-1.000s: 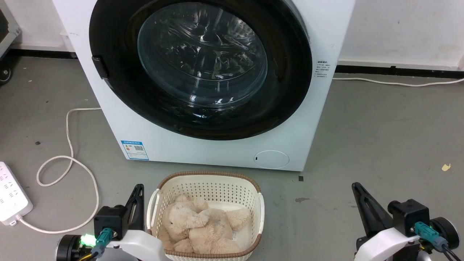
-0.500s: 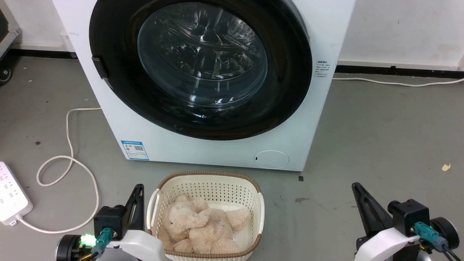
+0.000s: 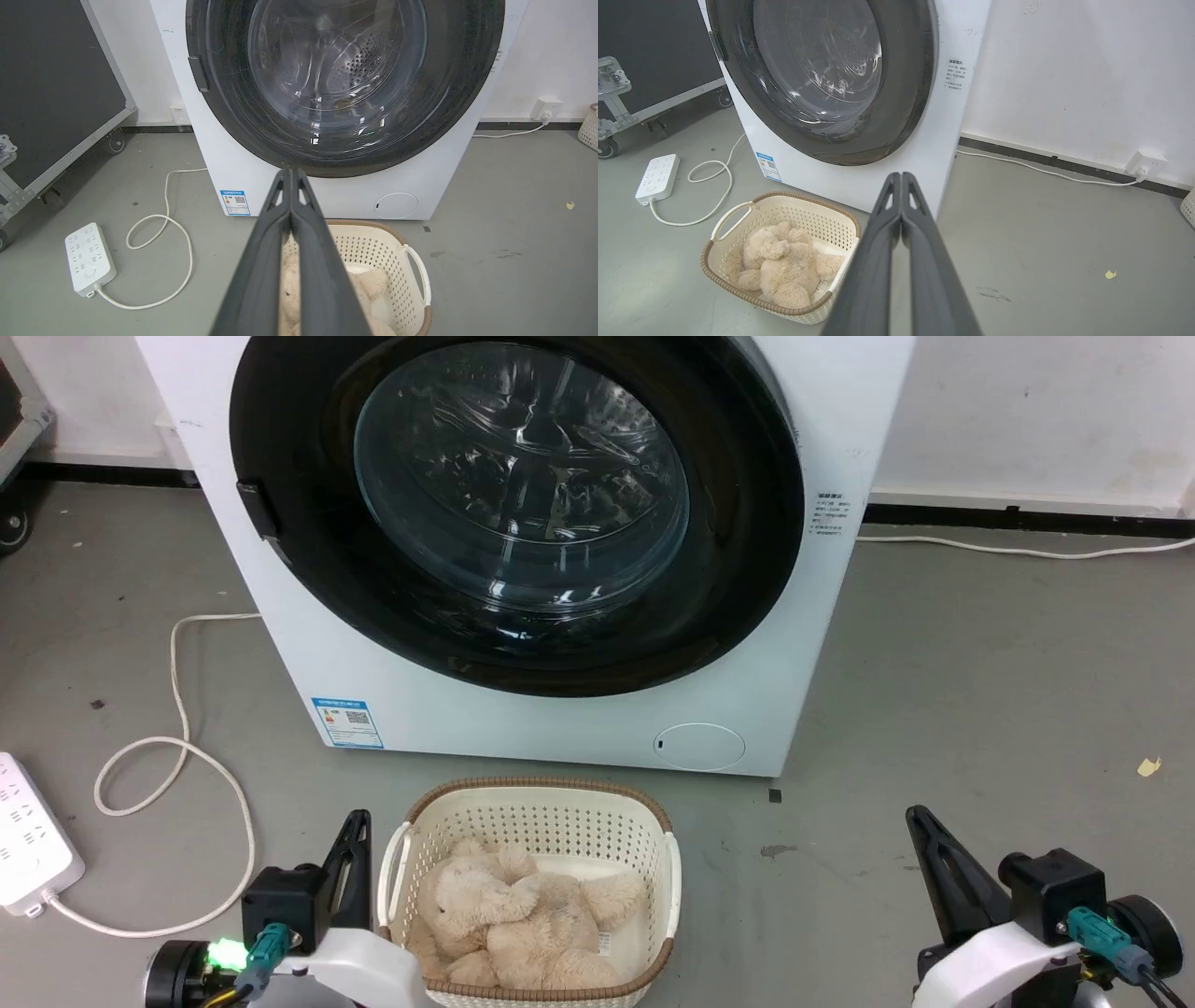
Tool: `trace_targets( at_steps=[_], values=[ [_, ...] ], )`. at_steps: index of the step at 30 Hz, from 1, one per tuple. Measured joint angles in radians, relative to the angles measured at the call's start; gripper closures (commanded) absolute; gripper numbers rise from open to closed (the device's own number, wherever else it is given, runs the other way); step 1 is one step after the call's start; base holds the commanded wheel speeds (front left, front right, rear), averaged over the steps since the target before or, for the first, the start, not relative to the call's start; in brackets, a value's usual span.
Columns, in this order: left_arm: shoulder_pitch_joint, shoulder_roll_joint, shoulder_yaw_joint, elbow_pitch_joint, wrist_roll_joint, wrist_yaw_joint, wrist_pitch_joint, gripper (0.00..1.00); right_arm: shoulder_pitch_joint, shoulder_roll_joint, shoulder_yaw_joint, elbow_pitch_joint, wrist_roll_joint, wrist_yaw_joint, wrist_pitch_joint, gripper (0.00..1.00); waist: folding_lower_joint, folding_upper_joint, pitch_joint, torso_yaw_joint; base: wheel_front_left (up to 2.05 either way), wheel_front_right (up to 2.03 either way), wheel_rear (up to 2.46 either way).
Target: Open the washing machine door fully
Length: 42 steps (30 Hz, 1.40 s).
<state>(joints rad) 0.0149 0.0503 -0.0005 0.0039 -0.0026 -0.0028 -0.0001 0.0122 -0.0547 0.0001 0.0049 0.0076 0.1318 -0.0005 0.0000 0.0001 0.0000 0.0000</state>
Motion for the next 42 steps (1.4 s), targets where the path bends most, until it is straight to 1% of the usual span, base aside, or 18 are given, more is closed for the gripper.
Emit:
trace_targets(
  at_steps=[1, 2, 4, 5, 6, 20, 30, 36, 42],
  values=[
    [0.0, 0.0, 0.0, 0.0, 0.0, 0.0, 0.0, 1.0, 0.0, 0.0, 0.001, 0.0, 0.0, 0.0, 0.0, 1.0, 0.0, 0.0, 0.0, 0.0, 0.0, 0.0, 0.0],
    [0.0, 0.0, 0.0, 0.0, 0.0, 0.0, 0.0, 0.0, 0.0, 0.0, 0.001, 0.0, 0.0, 0.0, 0.0, 0.0, 0.0, 0.0, 0.0, 0.0, 0.0, 0.0, 0.0],
    [0.001, 0.0, 0.0, 0.0, 0.0, 0.0, 0.0, 0.0, 0.0, 0.0, 0.001, 0.001, 0.0, 0.0, 0.0, 0.0, 0.0, 0.0, 0.0, 0.0, 0.0, 0.0, 0.0],
    [0.001, 0.0, 0.0, 0.0, 0.0, 0.0, 0.0, 1.0, 0.0, 0.0, 0.001, 0.001, 0.0, 0.0, 0.0, 1.0, 0.0, 0.0, 0.0, 0.0, 0.0, 0.0, 0.0],
    [0.001, 0.0, 0.0, 0.001, 0.0, 0.0, 0.0, 0.0, 0.0, 0.0, 0.0, 0.001, 0.0, 0.0, 0.0, 0.0, 0.0, 0.0, 0.0, 0.0, 0.0, 0.0, 0.0],
    [0.001, 0.0, -0.011, -0.001, -0.001, 0.004, -0.02, 0.0, 0.0, 0.0, -0.008, 0.002, 0.01, 0.0, -0.02, 0.0, 0.0, 0.0, 0.009, 0.003, 0.0, 0.0, 0.0],
    [0.0, 0.0, -0.019, -0.012, -0.008, 0.015, -0.042, 0.0, -0.011, -0.001, -0.008, -0.007, 0.011, 0.0, -0.029, 0.0, 0.0, 0.0, 0.048, 0.012, 0.0, 0.0, 0.0],
    [-0.02, 0.0, -0.026, -0.02, -0.008, 0.017, -0.054, 0.0, -0.064, -0.022, -0.006, -0.021, 0.016, 0.0, -0.022, 0.0, 0.0, 0.0, 0.083, 0.02, 0.0, 0.0, 0.0],
    [-0.036, 0.0, -0.038, -0.031, -0.01, 0.022, -0.064, 0.0, -0.109, -0.045, -0.009, -0.03, 0.052, 0.0, -0.001, 0.0, 0.0001, 0.0, 0.112, 0.037, 0.0, 0.0, 0.0]
  ],
)
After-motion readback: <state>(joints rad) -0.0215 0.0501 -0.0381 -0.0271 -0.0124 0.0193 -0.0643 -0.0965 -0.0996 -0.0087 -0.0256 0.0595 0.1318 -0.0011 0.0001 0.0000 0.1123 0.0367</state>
